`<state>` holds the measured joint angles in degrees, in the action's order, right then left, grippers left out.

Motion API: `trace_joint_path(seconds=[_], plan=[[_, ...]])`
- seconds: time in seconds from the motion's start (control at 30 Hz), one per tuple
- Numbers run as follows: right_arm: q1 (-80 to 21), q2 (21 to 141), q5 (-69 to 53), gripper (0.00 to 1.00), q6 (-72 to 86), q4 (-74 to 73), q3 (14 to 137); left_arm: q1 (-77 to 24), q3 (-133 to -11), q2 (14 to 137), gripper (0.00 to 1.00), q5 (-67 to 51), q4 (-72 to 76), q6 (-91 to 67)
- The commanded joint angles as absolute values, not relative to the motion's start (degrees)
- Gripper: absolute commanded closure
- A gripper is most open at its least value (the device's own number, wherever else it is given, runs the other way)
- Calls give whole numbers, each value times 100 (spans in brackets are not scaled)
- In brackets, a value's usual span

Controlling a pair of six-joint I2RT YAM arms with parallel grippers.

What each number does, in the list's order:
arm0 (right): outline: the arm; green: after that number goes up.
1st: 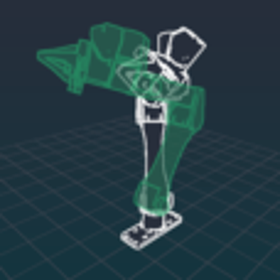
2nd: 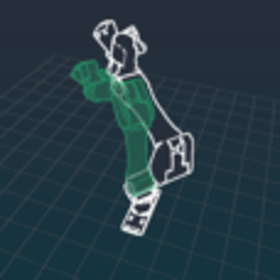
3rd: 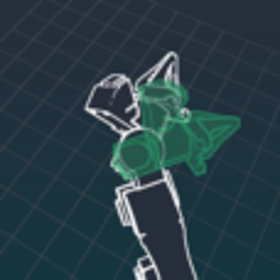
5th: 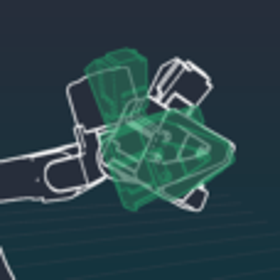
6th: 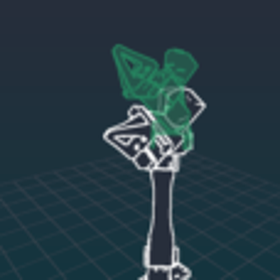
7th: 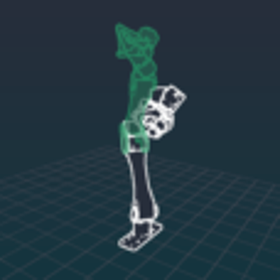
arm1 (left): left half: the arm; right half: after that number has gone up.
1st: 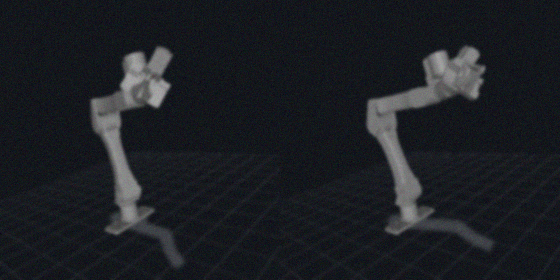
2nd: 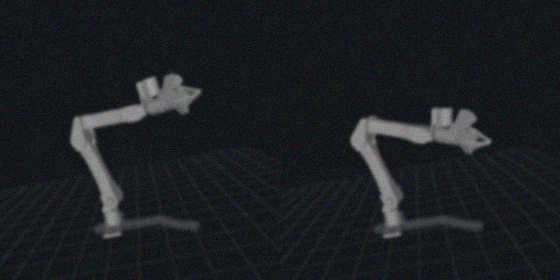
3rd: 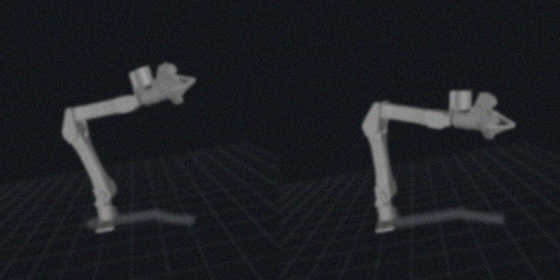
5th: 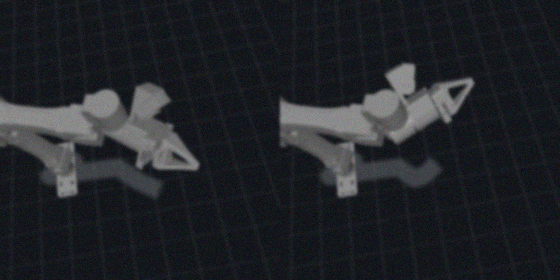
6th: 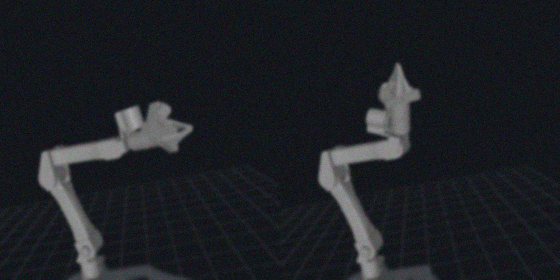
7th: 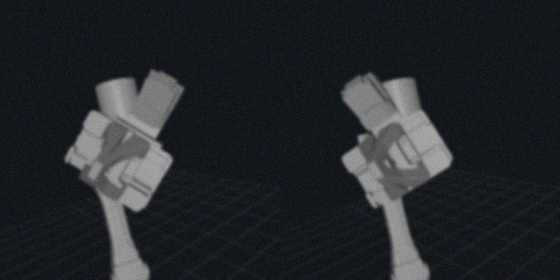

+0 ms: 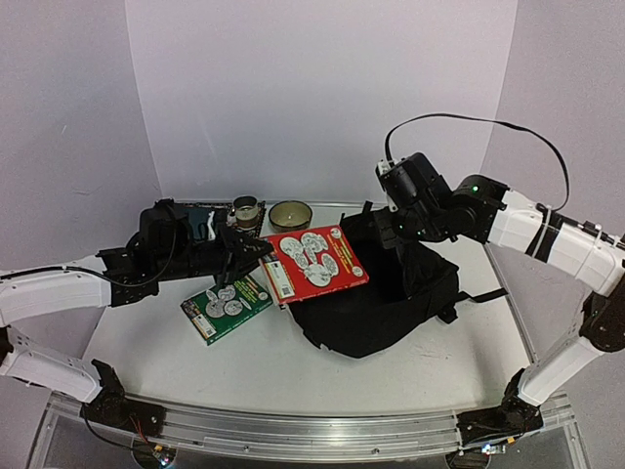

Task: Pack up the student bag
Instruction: Place the book in the largest pocket of the bag.

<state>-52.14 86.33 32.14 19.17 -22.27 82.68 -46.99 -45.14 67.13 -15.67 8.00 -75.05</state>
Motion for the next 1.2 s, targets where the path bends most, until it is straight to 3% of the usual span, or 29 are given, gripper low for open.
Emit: trace_joint_path(seconds=[0.0,0.57,1.17], plan=[[-5214,8660,3249,100,2179,-1814,8752,-4749,-4932,6976,100,-1825,1450,-7637],[-5237,8463,2006,100,2941,-1455,8315,-4992,-5932,8286,100,-1344,1826,-7820],[-5681,8393,1896,100,3015,-1415,8320,-5500,-7238,10174,100,-62,1916,-8089]])
